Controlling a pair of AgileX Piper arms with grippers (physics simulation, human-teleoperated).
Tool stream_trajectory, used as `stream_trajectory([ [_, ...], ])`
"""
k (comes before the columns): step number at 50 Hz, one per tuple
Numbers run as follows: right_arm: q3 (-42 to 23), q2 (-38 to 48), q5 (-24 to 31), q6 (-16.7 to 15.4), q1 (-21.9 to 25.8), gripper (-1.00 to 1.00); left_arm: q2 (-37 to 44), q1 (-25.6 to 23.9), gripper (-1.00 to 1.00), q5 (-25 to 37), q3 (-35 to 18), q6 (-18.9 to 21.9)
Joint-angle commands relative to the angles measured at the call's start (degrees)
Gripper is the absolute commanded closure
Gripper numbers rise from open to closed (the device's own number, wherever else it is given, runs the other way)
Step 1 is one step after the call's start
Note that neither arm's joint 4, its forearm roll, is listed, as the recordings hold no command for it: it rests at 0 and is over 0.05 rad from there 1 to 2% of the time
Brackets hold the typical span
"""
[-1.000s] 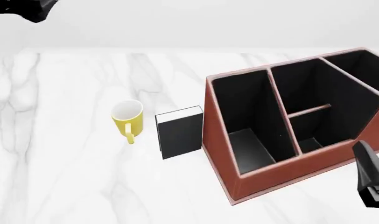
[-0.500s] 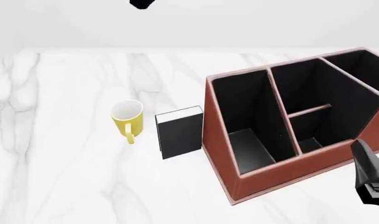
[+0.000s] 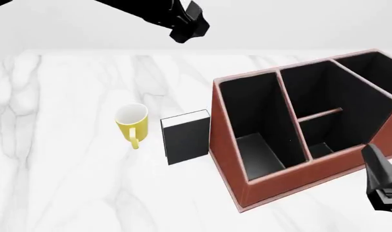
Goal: Pick up the book and place it in the back compartment of the caddy.
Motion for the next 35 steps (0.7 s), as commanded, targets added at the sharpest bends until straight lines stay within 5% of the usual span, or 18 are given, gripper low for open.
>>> stream_trajectory([
  [1, 0.1, 0.1, -0.1, -0.1, 0.1, -1.0, 2.3, 0.6, -1.0, 6.8, -4.6, 1.1],
  [12, 0.0, -0.5, 0.6, -0.3, 0.1, -1.0, 3.2, -0.1, -1.0, 14.3, -11.3, 1.2],
  [21, -0.1, -0.7, 0.9, -0.4, 0.2, -1.0, 2.3, -2.5, -1.0, 19.0, -11.6, -0.7],
  [35, 0.5, -1.5, 1.1, -0.4, 0.3, -1.0, -0.3, -4.2, -1.0, 16.5, -3.2, -1.6],
])
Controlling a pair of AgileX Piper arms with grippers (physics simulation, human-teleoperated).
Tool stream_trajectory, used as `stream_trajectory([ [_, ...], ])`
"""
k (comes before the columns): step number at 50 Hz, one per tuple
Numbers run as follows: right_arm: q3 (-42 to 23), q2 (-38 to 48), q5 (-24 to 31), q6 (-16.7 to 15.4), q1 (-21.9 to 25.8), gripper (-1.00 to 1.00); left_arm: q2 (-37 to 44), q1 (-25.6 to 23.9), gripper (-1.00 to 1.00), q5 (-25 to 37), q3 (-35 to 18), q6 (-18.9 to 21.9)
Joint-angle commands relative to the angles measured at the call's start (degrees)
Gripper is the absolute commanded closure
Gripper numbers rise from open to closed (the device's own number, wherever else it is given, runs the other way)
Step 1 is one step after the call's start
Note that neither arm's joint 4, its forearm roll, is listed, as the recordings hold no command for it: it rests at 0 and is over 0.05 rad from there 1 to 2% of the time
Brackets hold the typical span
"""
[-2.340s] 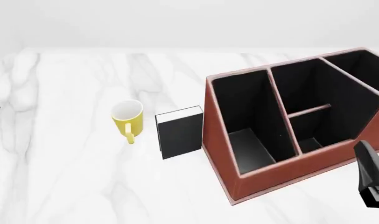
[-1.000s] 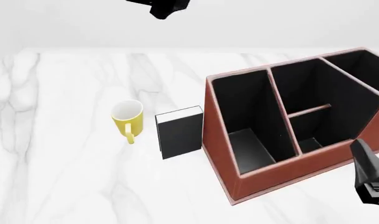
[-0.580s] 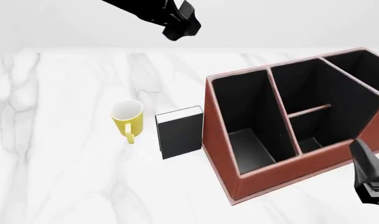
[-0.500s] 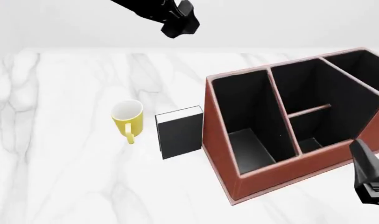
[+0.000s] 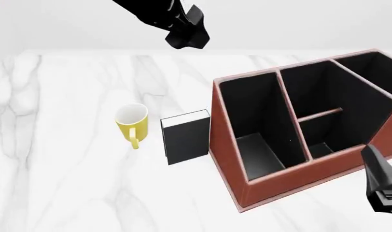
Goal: Pick up the book and place it in the back compartment of the caddy.
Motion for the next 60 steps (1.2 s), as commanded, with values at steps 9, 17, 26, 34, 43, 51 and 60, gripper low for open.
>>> stream_trajectory([
  [9, 0.0, 0.3, -0.3, 0.0, 0.0, -1.0, -0.5, -1.5, -1.0, -6.7, 11.7, -1.6],
  [17, -0.1, -0.2, 0.4, 0.1, 0.0, -1.0, 0.2, -2.2, -1.0, -12.7, 17.3, -2.2],
  [26, 0.0, 0.7, -0.5, 0.2, 0.1, -1.0, 1.3, -2.7, -1.0, -15.3, 20.1, -2.4],
  [34, 0.0, 0.3, -0.2, 0.3, 0.1, -1.0, 1.9, -1.9, -1.0, -16.4, 22.0, -2.0],
  [43, 0.0, 0.4, -0.3, 0.1, 0.3, -1.0, 2.3, -0.5, -1.0, -16.1, 22.6, -0.7],
  [51, 0.5, -0.7, 0.5, 0.1, 0.4, -1.0, 2.8, 0.0, -1.0, -16.7, 23.0, 0.0],
  [60, 0.5, -0.5, 0.3, -0.1, 0.5, -1.0, 3.9, 0.7, -1.0, -17.6, 23.4, 0.9],
])
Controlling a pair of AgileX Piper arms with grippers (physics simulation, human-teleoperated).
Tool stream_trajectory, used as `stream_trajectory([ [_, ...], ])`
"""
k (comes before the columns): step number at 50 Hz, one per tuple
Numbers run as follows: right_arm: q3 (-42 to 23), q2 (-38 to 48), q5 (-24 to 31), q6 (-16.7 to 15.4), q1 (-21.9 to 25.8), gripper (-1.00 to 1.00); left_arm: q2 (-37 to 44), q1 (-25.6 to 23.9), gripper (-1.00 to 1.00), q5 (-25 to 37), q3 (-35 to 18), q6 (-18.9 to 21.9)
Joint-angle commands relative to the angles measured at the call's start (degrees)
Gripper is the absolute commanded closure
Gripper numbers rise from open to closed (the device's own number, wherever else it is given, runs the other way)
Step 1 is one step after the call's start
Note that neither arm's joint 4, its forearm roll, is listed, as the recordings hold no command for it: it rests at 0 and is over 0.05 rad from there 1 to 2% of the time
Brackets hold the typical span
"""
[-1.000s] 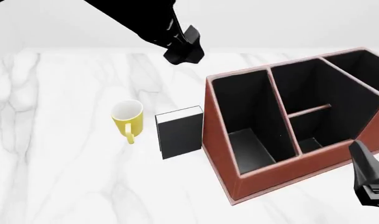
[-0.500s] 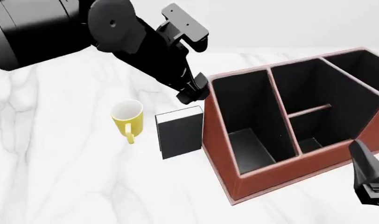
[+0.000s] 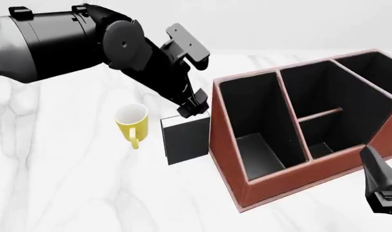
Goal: Pick up the book and place it in the back compartment of the caddy.
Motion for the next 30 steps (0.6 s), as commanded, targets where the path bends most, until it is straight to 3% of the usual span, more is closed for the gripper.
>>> stream_trajectory([
  [1, 0.2, -0.4, 0.2, -0.1, 0.1, -1.0, 1.0, 0.7, -1.0, -1.2, 0.7, 0.9],
  [7, 0.2, -0.9, 0.7, -0.2, 0.2, -1.0, 2.6, -0.2, -1.0, -4.8, 3.0, 0.3],
  [9, 0.2, -0.3, 0.2, -0.2, 0.0, -1.0, 4.6, 0.6, -1.0, -8.2, 6.4, 0.3],
  [30, 0.2, -1.3, 1.2, -0.1, 0.1, -1.0, 5.9, 0.8, -1.0, -9.3, 7.4, 0.5],
])
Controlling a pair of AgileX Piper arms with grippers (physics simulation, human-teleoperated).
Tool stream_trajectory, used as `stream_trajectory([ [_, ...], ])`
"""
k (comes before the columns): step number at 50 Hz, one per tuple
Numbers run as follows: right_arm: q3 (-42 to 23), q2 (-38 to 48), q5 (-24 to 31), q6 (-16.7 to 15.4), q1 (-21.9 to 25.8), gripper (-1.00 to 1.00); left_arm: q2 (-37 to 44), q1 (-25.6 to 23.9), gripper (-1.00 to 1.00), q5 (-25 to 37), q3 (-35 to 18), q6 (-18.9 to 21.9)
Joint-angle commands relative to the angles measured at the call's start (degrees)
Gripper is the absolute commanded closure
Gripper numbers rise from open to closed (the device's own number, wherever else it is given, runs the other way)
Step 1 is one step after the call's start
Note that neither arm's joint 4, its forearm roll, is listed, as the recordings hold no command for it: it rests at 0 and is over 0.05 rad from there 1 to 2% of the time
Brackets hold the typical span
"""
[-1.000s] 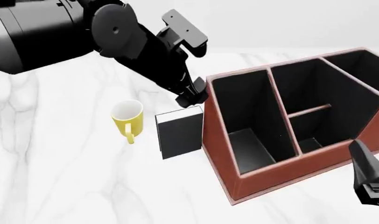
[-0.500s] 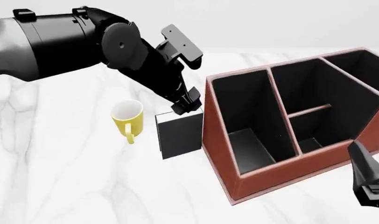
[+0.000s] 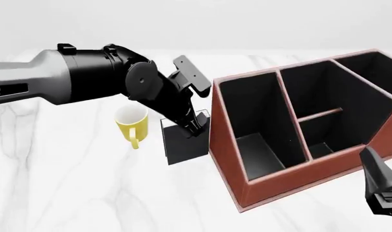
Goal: Pick up the book and place it in the back compartment of the caddy.
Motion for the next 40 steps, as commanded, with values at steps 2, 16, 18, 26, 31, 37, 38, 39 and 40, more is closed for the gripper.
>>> stream_trajectory([
  [2, 0.1, -0.4, 0.4, 0.0, 0.0, -1.0, 1.4, 0.4, -1.0, -1.3, 0.7, 0.2],
  [16, 0.1, 0.9, -0.9, 0.0, -0.1, -1.0, 2.5, 0.3, -1.0, -2.7, 1.5, 0.1],
  [18, -0.1, 1.4, -1.2, 0.0, -0.1, -1.0, 2.6, 0.2, -1.0, -3.0, 1.7, -0.1],
  [26, -0.2, 2.7, -2.5, 0.0, -0.1, -1.0, 4.0, 0.0, -1.0, -4.8, 3.1, -0.3],
  [31, -0.2, 2.5, -2.2, 0.1, -0.2, -1.0, 4.5, 0.0, -1.0, -5.4, 3.4, -0.6],
  [37, -0.2, 1.8, -1.4, 0.1, -0.2, -1.0, 5.4, 0.4, -1.0, -6.0, 3.5, -0.5],
  [38, -0.3, 1.7, -1.4, 0.1, -0.2, -1.0, 5.5, 0.4, -1.0, -6.1, 3.5, -0.5],
  [39, -0.2, 1.9, -1.6, 0.1, -0.2, -1.0, 5.6, 0.5, -1.0, -6.3, 3.6, -0.5],
  [40, -0.2, 2.1, -1.8, 0.1, -0.2, -1.0, 5.8, 0.5, -1.0, -6.4, 3.7, -0.5],
])
